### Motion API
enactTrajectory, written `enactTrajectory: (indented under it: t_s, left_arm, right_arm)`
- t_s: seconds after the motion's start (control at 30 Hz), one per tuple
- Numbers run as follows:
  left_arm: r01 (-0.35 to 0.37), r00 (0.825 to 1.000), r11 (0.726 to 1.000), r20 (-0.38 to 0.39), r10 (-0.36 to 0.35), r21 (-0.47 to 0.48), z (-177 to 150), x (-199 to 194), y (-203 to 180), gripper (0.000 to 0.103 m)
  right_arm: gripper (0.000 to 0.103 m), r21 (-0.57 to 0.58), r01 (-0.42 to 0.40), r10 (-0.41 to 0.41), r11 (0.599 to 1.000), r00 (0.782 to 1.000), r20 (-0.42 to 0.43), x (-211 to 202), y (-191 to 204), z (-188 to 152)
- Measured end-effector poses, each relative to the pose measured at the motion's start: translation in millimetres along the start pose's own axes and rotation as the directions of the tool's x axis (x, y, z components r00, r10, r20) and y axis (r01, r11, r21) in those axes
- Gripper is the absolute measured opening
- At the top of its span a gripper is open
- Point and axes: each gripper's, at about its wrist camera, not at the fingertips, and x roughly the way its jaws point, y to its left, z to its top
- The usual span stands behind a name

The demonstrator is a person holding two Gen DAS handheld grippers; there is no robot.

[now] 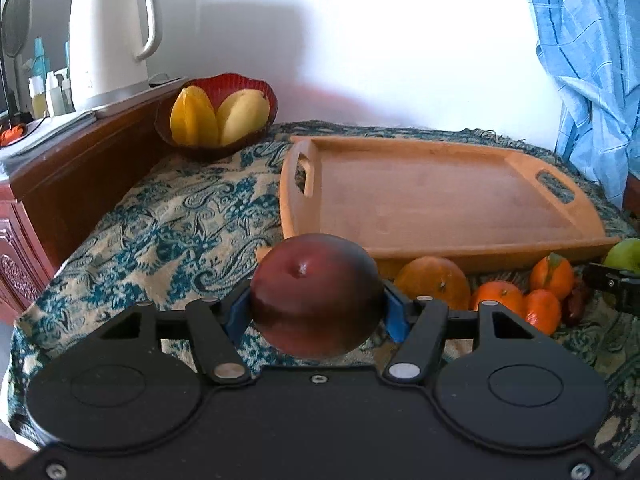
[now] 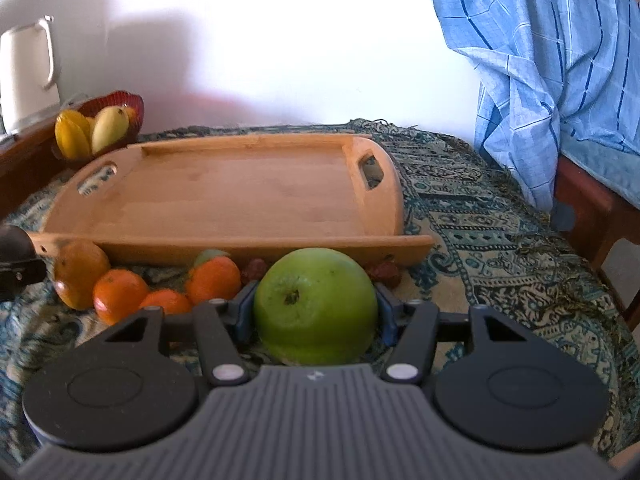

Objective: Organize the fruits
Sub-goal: 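Carry the dark red fruit and green apple over the wooden tray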

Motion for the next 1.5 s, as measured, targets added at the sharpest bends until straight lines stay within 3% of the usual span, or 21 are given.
enactTrajectory:
  t_s: [0.4,0.7,1.1,1.3,1.5]
  left_arm:
    - [0.055,0.998,0.999,0.013,-0.055,0.000,49.2,-12.5,-10.8,0.062]
    - [0.090,0.996,0.996,-0.005,-0.090,-0.017,84.0,3.6,-18.1,0.062]
    - [0.155,0.987,0.988,0.044,-0.154,-0.019,157.6,5.0,-26.6,0.062]
    - [0.180,0.983,0.984,0.034,-0.180,-0.005,178.7,33.4,-35.2,0.062]
    - [0.171,0.985,0.985,-0.030,-0.170,0.011,173.1,80.2,-45.1,0.062]
  right_arm:
    - [0.061,0.053,-0.120,0.118,0.991,0.992,0.042,-11.1,3.6,55.6]
    - [0.061,0.072,-0.139,0.136,0.988,0.990,0.041,8.3,-0.4,84.1]
    - [0.061,0.064,-0.149,0.147,0.987,0.989,0.034,16.7,-6.7,147.7]
    - [0.061,0.056,-0.147,0.149,0.988,0.988,-0.034,46.8,-8.1,170.8]
    - [0.061,0.046,-0.153,0.157,0.987,0.983,-0.101,87.8,-7.8,164.8]
